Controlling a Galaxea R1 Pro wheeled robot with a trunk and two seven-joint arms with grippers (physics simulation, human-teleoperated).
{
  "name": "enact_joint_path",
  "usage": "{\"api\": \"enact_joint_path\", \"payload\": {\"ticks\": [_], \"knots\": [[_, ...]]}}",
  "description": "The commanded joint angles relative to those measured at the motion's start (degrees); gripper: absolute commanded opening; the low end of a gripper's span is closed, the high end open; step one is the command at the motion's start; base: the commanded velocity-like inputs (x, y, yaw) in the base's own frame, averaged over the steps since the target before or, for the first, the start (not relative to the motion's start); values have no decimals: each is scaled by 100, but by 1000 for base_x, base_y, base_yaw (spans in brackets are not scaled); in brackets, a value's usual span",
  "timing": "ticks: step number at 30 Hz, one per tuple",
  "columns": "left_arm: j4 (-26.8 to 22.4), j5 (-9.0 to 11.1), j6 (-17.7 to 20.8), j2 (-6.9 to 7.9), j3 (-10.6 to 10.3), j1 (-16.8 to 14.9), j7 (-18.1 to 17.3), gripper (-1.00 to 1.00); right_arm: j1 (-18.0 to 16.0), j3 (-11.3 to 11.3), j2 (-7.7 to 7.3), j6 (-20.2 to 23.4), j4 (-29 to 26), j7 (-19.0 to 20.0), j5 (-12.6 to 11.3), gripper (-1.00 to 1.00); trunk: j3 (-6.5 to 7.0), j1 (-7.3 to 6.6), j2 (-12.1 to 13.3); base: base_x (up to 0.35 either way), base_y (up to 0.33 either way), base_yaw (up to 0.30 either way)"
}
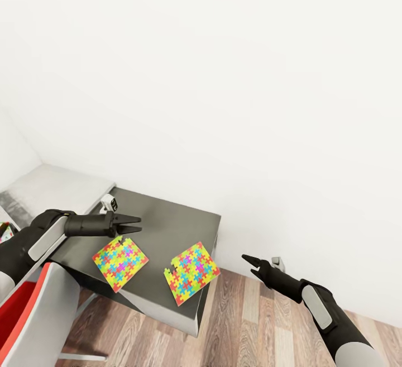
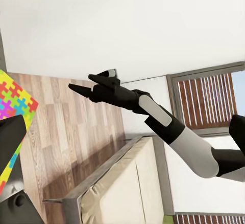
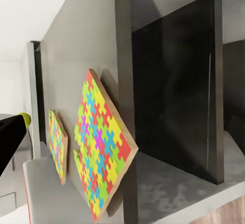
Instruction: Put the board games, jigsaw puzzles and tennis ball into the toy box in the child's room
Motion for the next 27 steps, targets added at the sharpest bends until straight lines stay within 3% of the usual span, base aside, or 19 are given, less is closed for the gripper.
{"api": "enact_joint_path", "payload": {"ticks": [1, 27], "knots": [[3, 21, 32, 7, -18, -10, -14, 100, -4, -12, 1, 40, -1, 7, -20, 100, -17, 3, -11, 0, 0, 0], [3, 15, 32, 14, -16, -9, -14, 100, -4, -3, 18, 36, -1, 3, -5, 100, -227, 3, -11, 0, 0, 0]]}}
